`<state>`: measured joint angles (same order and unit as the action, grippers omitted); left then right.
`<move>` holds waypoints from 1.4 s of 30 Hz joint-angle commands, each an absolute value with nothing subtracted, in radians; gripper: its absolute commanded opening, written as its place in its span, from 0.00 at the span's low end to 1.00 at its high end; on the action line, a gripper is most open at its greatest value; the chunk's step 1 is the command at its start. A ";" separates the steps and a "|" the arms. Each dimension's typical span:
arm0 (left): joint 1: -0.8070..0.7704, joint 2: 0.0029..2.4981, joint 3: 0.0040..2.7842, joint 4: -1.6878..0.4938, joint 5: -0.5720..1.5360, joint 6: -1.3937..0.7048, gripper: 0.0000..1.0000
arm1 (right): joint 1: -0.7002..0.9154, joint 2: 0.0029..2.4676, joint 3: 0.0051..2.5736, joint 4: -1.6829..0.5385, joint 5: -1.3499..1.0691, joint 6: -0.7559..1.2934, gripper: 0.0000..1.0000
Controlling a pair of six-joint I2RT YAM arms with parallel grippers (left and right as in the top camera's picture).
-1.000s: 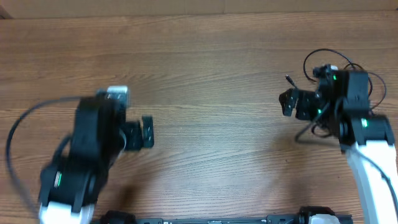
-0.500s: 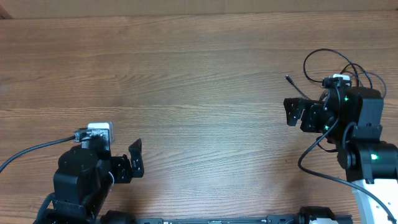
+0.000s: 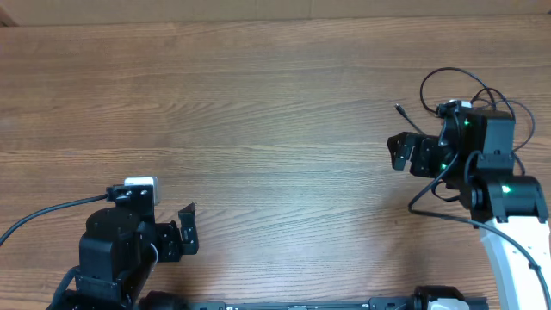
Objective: Untangle cables
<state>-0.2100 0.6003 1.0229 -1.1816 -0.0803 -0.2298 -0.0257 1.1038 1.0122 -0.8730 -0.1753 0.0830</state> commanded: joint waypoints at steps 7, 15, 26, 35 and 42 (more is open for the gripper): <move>-0.215 0.595 1.014 -1.178 -0.093 -0.236 1.00 | -0.030 1.105 1.007 -0.872 -0.154 0.089 1.00; -0.215 0.595 1.014 -1.178 -0.093 -0.236 0.99 | -0.030 0.914 0.856 -0.562 -0.154 0.074 1.00; -0.215 0.595 1.014 -1.178 -0.093 -0.236 1.00 | -0.029 0.443 0.366 0.047 -0.149 0.075 1.00; -0.215 0.595 1.014 -1.178 -0.093 -0.236 1.00 | -0.026 0.200 0.111 0.316 -0.139 0.075 1.00; -0.215 0.595 1.014 -1.178 -0.093 -0.236 1.00 | -0.004 0.084 0.015 0.319 -0.107 0.074 1.00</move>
<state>-0.2100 0.6003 1.0195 -1.1816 -0.0837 -0.2298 -0.0143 0.1234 0.0456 0.3138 -0.1333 0.0772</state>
